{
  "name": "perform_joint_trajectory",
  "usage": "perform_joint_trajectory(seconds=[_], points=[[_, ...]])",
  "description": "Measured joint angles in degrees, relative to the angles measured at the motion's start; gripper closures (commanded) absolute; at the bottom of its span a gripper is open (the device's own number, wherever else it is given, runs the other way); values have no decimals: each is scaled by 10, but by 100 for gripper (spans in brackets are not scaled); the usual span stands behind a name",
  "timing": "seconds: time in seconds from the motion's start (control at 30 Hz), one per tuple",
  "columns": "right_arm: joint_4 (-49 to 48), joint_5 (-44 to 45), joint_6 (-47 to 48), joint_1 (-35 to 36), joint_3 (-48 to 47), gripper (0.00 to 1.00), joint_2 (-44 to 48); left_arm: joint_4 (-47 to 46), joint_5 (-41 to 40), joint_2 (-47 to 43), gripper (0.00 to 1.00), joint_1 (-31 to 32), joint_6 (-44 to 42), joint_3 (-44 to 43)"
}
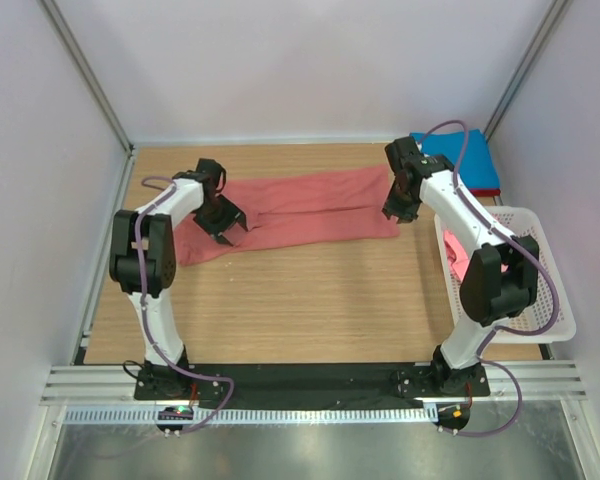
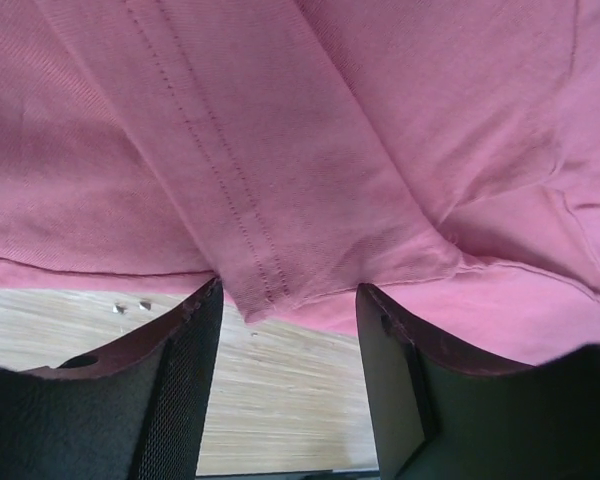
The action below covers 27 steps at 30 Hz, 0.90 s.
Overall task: Fold and stack the t-shirts
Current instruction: Fold the tshirt
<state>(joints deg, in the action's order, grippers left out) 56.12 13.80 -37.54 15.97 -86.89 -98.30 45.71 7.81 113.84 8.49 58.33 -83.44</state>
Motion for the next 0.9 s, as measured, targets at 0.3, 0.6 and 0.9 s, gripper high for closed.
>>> perform_joint_trajectory(seconds=[0.3,0.6,0.9], points=[[0,-12,2,0,-19,66,-1,28,-38,14,82,4,1,-29],[1,-11,1,0,-19,66,-1,54,-57,50,100,4,-21,-120],[5,-11,-1,0,-19,67,-1,56,-64,117,100,4,-94,-261]])
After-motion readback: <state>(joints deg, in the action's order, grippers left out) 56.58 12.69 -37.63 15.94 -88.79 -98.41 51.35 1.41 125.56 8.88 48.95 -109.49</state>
